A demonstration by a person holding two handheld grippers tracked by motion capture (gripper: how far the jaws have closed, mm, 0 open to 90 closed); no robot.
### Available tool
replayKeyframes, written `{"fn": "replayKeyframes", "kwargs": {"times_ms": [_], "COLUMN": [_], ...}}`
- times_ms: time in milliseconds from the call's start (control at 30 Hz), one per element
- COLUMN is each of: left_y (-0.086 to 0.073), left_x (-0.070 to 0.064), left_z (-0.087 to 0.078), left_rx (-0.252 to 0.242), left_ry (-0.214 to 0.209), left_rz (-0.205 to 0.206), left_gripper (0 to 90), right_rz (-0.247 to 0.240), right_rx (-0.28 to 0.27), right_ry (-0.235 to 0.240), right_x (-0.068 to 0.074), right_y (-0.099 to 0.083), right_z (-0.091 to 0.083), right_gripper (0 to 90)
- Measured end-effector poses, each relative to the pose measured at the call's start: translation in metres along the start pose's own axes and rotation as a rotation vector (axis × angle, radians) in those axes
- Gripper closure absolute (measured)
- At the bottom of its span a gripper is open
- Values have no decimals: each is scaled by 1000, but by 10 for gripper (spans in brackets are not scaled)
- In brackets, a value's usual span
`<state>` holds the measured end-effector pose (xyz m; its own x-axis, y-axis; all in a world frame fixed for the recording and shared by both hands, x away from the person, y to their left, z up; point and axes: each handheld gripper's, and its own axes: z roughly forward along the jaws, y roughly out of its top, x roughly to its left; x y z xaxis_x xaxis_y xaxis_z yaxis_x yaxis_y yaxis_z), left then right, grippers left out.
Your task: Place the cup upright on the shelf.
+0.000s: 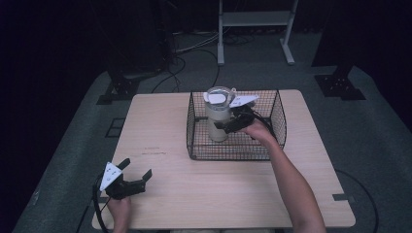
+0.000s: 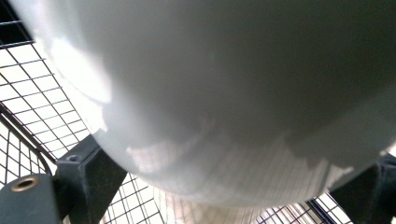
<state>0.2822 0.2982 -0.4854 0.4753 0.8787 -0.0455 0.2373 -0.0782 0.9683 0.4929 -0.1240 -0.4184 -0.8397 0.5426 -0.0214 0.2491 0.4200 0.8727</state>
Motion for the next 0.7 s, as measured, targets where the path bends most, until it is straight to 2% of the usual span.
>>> {"fn": "replayKeyframes", "kwargs": {"times_ms": [233, 567, 700], "left_y": [0, 0, 0], "left_x": [-1, -1, -1], "left_z": [0, 1, 1], "left_rx": [2, 2, 2], "left_ry": [1, 0, -1], "left_rz": [4, 6, 7], "left_gripper": [0, 0, 0], "right_rz": [1, 7, 28], "right_rx": [-19, -15, -16], "right_ry": [-3, -12, -15], "right_x": [0, -2, -2], "right_y": [1, 3, 3], "right_z": [-10, -29, -36], "right_gripper": [86, 85, 85]}}
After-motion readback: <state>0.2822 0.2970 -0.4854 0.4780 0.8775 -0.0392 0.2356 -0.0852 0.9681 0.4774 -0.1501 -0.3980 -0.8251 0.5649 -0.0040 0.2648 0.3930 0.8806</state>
